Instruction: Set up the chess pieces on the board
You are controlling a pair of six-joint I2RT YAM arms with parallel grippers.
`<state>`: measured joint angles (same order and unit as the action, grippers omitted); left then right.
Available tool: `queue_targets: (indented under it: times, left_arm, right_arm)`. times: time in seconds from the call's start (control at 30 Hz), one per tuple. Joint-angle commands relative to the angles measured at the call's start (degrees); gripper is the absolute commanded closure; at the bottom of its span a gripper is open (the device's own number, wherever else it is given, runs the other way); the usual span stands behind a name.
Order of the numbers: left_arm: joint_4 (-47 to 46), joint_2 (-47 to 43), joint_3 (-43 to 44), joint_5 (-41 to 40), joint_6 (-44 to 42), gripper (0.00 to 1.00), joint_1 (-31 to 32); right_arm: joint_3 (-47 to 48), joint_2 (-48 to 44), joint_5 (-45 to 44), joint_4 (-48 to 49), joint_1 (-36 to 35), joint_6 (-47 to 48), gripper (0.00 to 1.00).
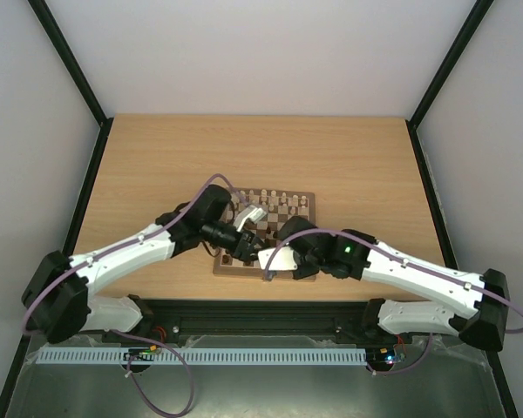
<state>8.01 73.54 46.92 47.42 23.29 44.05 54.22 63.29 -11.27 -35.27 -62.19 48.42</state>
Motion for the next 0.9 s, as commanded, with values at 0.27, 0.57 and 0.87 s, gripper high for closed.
queue_targets:
  times: [0.27, 0.57, 0.87]
  left_arm:
    - [-41.2, -21.3, -20.2, -30.0, 2.0, 0.38, 7.4]
    - [-47.2, -15.5, -19.7, -23.3, 2.5, 0.41, 7.9]
    - [-46.9, -11.5, -18.7, -17.9, 2.6, 0.51, 8.2]
  right_arm:
    - [-3.5, -5.2, 40.2, 7.2, 20.5, -24.6, 0.89]
    - [-4.8, -5.0, 48.7, 10.8, 23.4, -28.8, 0.89]
    - [-5.7, -5.3, 50.5, 11.2, 24.4, -29.2, 0.88]
